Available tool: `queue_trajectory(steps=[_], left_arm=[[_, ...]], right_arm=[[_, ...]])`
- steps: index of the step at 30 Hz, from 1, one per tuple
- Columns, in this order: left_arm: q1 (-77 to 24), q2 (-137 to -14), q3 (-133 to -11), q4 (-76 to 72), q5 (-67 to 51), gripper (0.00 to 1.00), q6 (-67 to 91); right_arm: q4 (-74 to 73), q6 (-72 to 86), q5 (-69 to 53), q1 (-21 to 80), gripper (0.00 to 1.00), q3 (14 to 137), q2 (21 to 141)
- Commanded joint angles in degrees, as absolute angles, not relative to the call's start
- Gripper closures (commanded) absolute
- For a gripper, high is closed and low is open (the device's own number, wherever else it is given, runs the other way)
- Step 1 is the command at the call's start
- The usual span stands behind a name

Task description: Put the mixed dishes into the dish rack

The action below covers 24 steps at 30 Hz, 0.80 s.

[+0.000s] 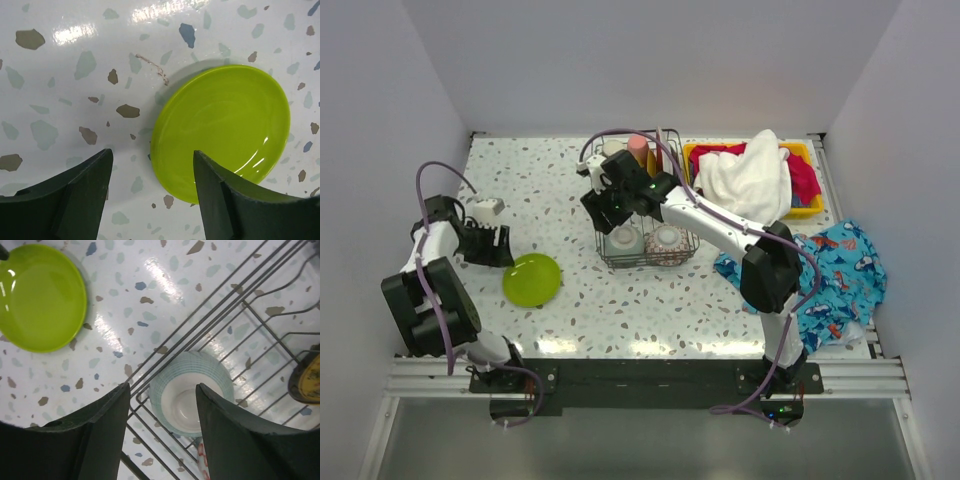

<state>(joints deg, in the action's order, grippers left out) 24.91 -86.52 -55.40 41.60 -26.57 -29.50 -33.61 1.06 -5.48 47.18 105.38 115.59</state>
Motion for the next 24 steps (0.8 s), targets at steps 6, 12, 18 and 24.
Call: queue_trajectory(steps=[6,12,18,24], left_arm=[[27.3,-91.5,-52.3,38.3,-27.6,0.33,-29.9],[28.4,-93.7,-51.8,37.3,-27.9,0.44,-31.0],[28.4,-96.0,-52.9,36.6,-28.9,0.65,-30.7],[28.5,-93.3,-56.3,37.5,-35.8,0.78,-28.6]], right_arm=[[-31.6,1.4,-13.4,47.0,0.33,106.8,112.7],[-31.3,1.5,-14.6,47.0,0.35,107.5,113.6],[-31.3,1.0,-15.7,47.0,0.36,108.2,115.1],[-31.6,-2.1,-24.9,46.9,0.34,109.6,117.2]])
